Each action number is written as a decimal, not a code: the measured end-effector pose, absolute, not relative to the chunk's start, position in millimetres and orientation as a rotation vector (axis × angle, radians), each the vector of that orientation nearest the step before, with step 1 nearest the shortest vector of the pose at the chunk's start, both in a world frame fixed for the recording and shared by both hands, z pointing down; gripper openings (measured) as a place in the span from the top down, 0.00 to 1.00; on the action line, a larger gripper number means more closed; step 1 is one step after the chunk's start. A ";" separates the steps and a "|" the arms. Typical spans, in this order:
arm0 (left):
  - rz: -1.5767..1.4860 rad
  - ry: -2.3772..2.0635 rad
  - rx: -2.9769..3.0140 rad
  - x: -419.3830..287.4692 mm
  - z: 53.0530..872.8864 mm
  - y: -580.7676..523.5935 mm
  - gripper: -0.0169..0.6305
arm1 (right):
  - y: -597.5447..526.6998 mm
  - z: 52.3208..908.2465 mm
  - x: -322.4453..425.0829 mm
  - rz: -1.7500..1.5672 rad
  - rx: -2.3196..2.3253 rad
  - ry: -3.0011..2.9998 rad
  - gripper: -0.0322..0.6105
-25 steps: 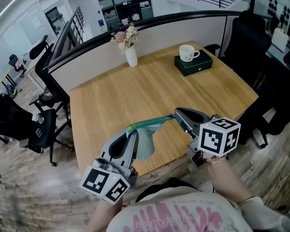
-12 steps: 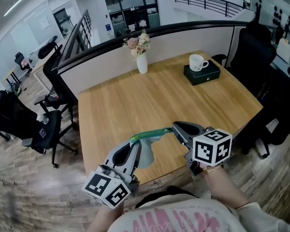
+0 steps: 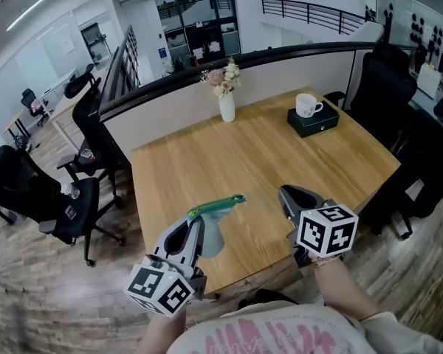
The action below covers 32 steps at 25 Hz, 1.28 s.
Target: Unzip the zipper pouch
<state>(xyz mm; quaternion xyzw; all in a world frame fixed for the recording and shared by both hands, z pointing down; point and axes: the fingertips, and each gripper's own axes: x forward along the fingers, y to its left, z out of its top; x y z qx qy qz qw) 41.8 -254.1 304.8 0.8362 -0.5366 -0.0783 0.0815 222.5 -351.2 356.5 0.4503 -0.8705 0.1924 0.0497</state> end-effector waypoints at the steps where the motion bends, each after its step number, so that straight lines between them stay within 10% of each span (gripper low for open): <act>1: -0.235 -1.617 2.492 34.4 305.9 -251.1 0.96 | -347.8 355.3 223.1 0.599 1.417 -2.658 0.93; 32: -0.293 -1.624 2.457 -7.7 325.6 -207.9 0.96 | -279.4 391.6 232.2 0.616 1.584 -2.505 0.95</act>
